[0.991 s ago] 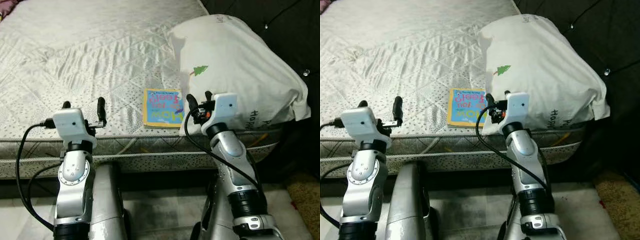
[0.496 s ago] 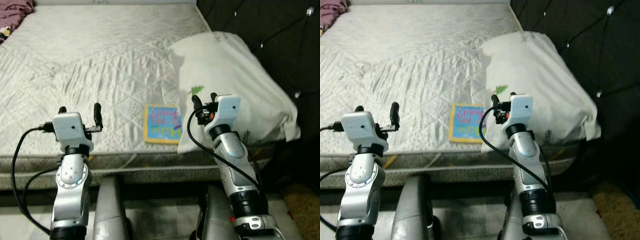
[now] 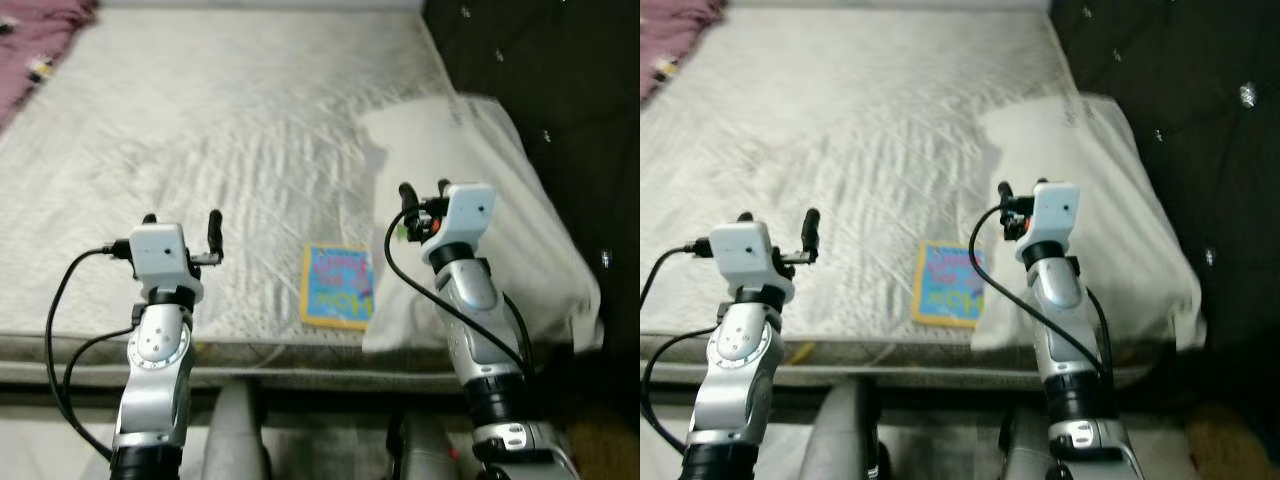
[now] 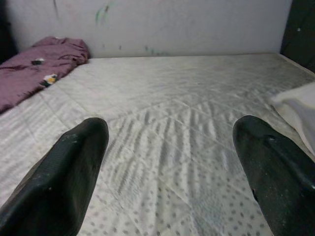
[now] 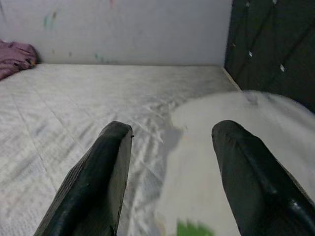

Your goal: Clean up the room

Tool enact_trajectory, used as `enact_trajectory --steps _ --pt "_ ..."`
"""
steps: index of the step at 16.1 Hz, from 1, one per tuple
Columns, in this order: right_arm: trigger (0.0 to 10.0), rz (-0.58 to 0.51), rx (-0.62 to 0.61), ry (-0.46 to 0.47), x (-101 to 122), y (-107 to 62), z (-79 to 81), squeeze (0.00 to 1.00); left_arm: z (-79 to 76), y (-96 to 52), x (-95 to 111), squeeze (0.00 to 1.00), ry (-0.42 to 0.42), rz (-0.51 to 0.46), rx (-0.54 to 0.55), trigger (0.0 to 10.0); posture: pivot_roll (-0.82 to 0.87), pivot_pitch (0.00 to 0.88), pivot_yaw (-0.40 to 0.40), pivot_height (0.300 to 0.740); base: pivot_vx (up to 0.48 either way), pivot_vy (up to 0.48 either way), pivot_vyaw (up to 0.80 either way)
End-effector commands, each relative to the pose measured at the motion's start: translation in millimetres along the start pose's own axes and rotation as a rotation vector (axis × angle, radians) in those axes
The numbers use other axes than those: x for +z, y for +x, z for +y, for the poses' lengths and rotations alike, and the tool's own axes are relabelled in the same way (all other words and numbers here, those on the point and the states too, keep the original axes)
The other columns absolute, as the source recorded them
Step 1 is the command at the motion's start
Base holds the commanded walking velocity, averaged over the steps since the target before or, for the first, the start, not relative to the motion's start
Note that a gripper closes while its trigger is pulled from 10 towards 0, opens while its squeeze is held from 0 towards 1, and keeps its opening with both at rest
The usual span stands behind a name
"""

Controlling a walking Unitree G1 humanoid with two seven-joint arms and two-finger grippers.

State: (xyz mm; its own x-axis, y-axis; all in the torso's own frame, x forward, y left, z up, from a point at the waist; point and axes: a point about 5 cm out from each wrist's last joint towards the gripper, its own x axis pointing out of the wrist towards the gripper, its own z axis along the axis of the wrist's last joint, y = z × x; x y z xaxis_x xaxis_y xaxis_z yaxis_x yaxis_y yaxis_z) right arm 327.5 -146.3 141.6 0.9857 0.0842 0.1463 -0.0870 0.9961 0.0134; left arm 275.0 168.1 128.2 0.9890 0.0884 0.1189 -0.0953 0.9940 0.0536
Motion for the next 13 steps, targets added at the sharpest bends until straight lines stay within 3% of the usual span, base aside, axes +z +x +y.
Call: enact_trajectory --steps 1,6,13 --pt "10.0 -0.008 -0.019 -0.010 1 -0.9 -3.1 0.00 -2.7 1.9 0 0.00 0.018 0.012 -0.015 10.0 -0.04 0.000 0.017 0.710 0.000 0.000 0.00" --pt "10.0 0.037 -0.126 -0.003 -8 -13.6 -17.5 0.00 -3.7 4.4 1 0.00 0.006 0.019 -0.042 10.0 -0.04 0.000 0.008 0.740 0.000 0.000 0.00" --pt "10.0 0.054 -0.134 -0.006 -11 -17.2 -17.6 0.00 -6.2 4.5 1 0.00 -0.037 0.025 -0.066 10.0 -0.04 0.000 0.013 0.740 0.000 0.000 0.00"
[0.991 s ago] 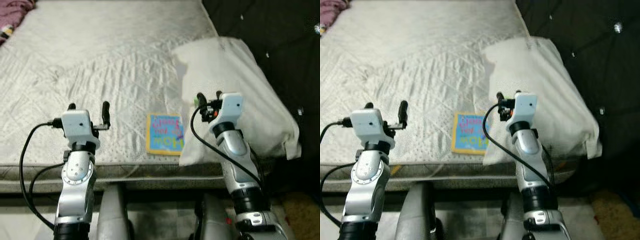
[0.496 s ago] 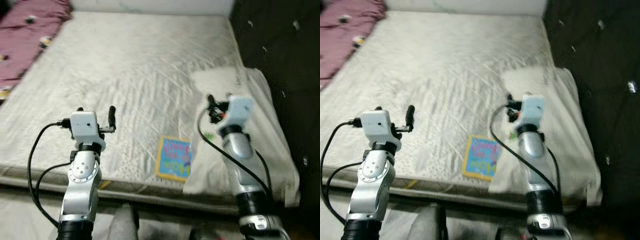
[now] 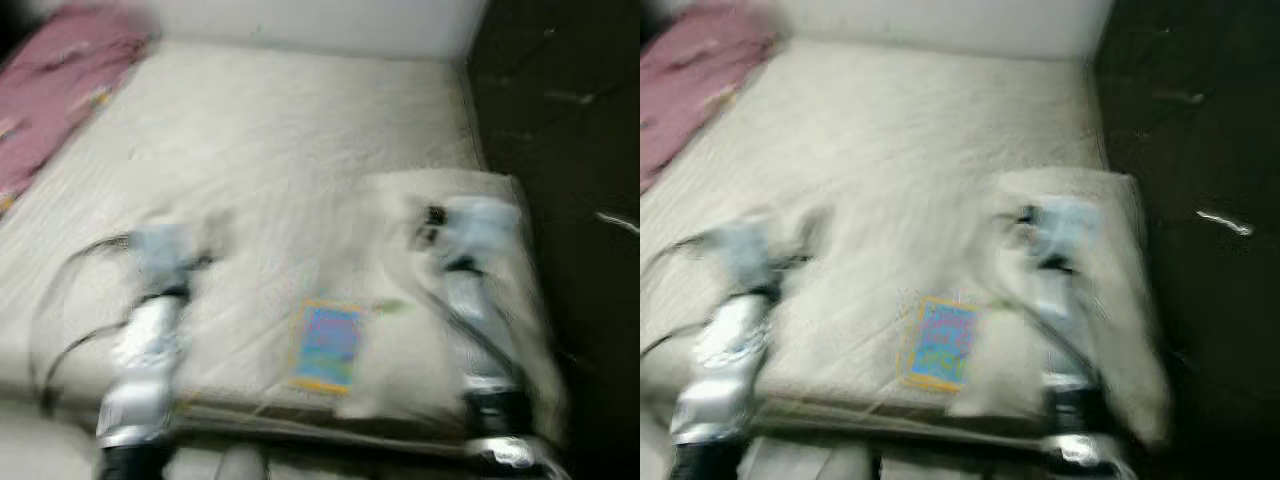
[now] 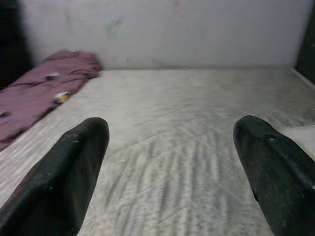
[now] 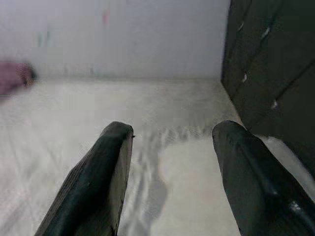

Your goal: Clean up the room

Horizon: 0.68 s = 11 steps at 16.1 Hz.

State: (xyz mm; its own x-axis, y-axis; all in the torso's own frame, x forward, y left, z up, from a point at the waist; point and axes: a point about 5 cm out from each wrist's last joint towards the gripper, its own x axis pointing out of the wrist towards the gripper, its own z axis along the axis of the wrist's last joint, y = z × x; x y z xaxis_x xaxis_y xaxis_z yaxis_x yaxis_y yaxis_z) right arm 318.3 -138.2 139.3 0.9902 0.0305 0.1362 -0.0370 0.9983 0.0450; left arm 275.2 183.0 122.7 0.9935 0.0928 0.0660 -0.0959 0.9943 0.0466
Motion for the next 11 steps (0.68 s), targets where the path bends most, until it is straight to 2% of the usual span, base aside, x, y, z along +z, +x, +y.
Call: enact_trajectory --steps 1,11 --pt "10.0 0.049 -0.085 -0.029 -9.7 -6.7 -27.8 0.00 -21.2 3.2 8.0 0.00 -0.035 -0.031 -0.073 10.0 -0.04 0.000 0.013 0.740 0.000 0.461 0.00" --pt "10.0 0.063 -0.081 -0.032 -11.6 -6.5 -27.3 0.00 -25.9 5.3 11.3 0.00 -0.107 -0.036 -0.104 10.0 -0.05 0.000 0.013 0.740 0.000 0.480 0.00"
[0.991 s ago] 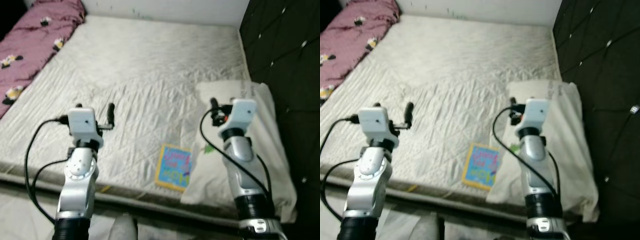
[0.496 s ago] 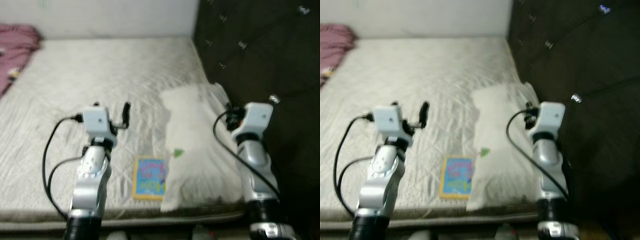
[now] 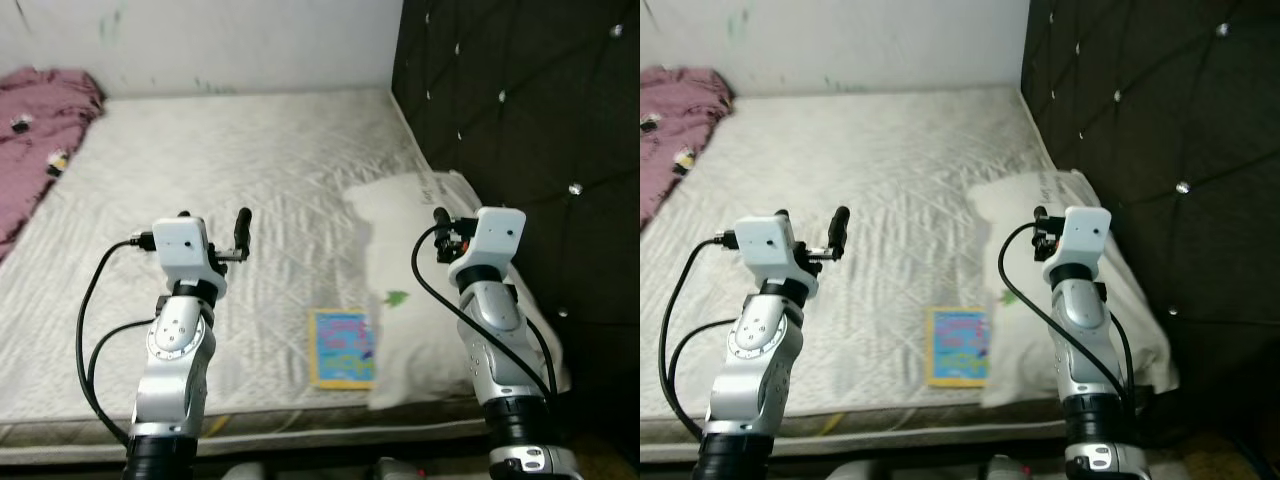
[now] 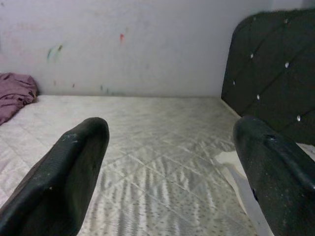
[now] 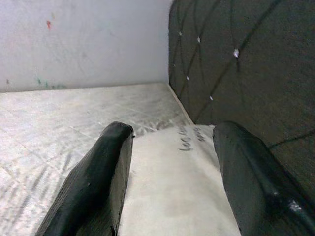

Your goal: Clean up the room

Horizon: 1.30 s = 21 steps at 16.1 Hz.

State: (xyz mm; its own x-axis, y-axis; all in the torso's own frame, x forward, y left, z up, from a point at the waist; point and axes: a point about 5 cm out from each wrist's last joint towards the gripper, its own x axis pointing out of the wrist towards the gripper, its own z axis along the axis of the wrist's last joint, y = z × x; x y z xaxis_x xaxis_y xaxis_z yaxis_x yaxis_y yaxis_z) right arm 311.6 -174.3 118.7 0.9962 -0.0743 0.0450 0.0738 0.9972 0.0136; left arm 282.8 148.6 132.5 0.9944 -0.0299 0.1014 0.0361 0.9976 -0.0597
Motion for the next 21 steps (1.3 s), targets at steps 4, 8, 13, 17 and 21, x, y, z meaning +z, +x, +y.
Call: enact_trajectory --steps 4,8,13,17,21 --pt "10.0 -0.033 0.040 0.008 8.0 3.4 11.1 0.00 7.7 -1.3 1.2 0.00 -0.003 -0.001 -0.001 10.0 -0.04 0.000 0.006 0.740 0.000 0.480 0.00" --pt "10.0 -0.029 0.047 0.023 7.9 4.2 12.0 0.00 6.8 -1.1 0.3 0.00 -0.029 0.006 0.000 10.0 -0.04 0.000 0.005 0.740 0.000 0.480 0.00" --pt "10.0 -0.021 0.047 0.027 6.8 4.1 11.2 0.00 6.0 -1.4 0.0 0.00 -0.038 0.012 0.003 10.0 -0.05 0.000 0.003 0.740 0.000 0.480 0.00" --pt "10.0 -0.018 0.051 0.028 6.3 3.9 11.7 0.00 5.8 -1.6 0.0 0.00 -0.046 0.012 0.004 10.0 -0.05 0.000 0.003 0.740 0.000 0.480 0.00" --pt "10.0 -0.015 0.053 0.029 6.2 3.8 11.4 0.00 4.8 -1.4 0.7 0.00 -0.050 0.012 0.002 10.0 -0.05 0.000 0.003 0.740 0.000 0.480 -0.34"
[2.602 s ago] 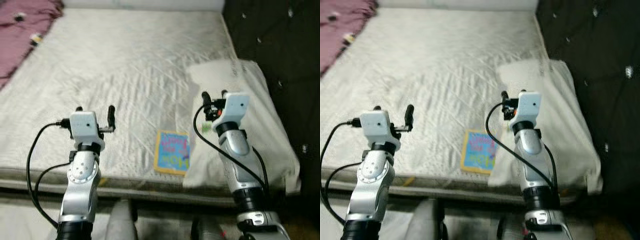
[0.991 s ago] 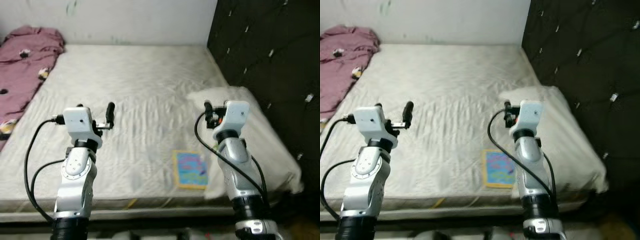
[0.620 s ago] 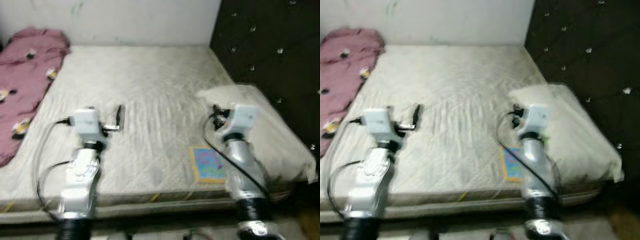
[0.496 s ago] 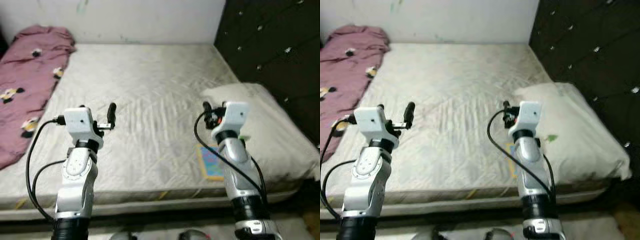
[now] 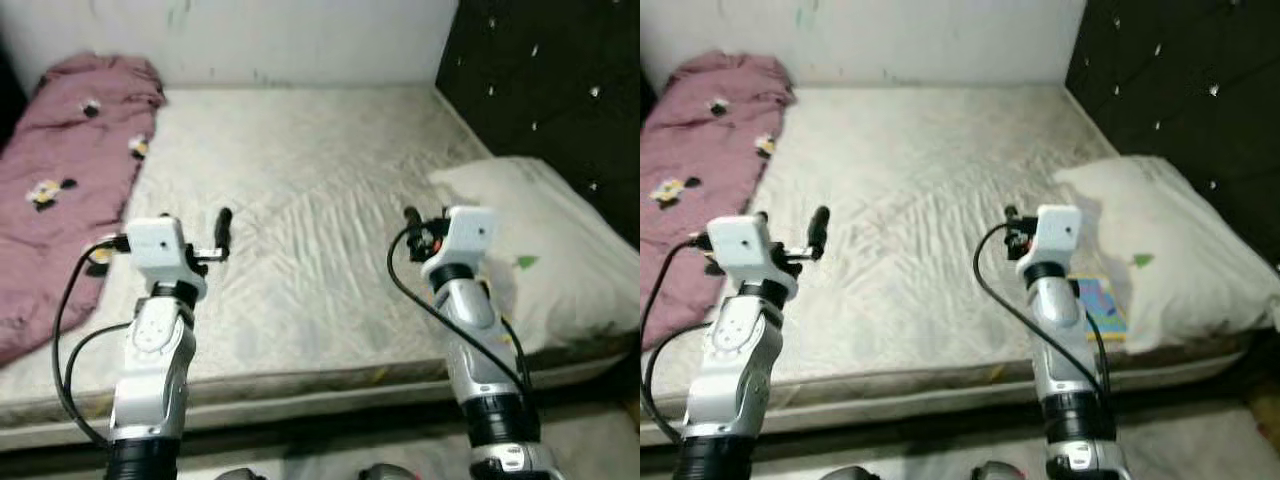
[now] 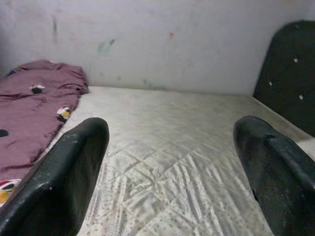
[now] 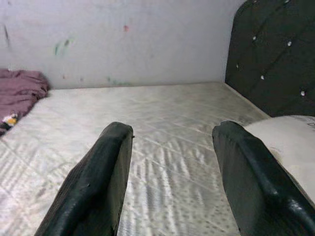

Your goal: Clean up the room

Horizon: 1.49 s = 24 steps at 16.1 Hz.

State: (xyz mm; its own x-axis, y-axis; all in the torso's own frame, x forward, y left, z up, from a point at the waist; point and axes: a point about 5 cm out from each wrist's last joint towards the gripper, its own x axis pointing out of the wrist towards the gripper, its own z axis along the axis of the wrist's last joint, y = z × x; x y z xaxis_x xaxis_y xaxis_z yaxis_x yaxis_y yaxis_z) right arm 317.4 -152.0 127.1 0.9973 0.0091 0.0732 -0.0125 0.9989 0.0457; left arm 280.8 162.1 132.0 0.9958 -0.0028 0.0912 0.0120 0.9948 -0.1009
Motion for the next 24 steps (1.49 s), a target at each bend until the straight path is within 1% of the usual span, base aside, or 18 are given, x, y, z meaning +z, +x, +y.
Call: enact_trajectory --steps 1,2,24 --pt "10.0 0.011 -0.032 -0.008 -1.3 -1.8 -11.4 0.00 -8.9 0.9 -0.1 0.00 -0.011 0.004 -0.027 10.0 -0.05 0.000 0.003 0.740 0.000 0.480 -0.45" --pt "10.0 0.011 -0.031 -0.008 -1.4 -1.9 -11.3 0.00 -9.0 0.9 -0.2 0.00 -0.011 0.005 -0.028 10.0 -0.05 0.000 0.003 0.740 0.000 0.480 -0.41" --pt "10.0 0.005 -0.006 -0.012 0.0 -2.0 -8.9 0.00 -9.4 1.1 1.3 0.00 -0.006 -0.006 -0.019 10.0 -0.06 0.000 0.001 0.740 0.000 0.478 0.00"
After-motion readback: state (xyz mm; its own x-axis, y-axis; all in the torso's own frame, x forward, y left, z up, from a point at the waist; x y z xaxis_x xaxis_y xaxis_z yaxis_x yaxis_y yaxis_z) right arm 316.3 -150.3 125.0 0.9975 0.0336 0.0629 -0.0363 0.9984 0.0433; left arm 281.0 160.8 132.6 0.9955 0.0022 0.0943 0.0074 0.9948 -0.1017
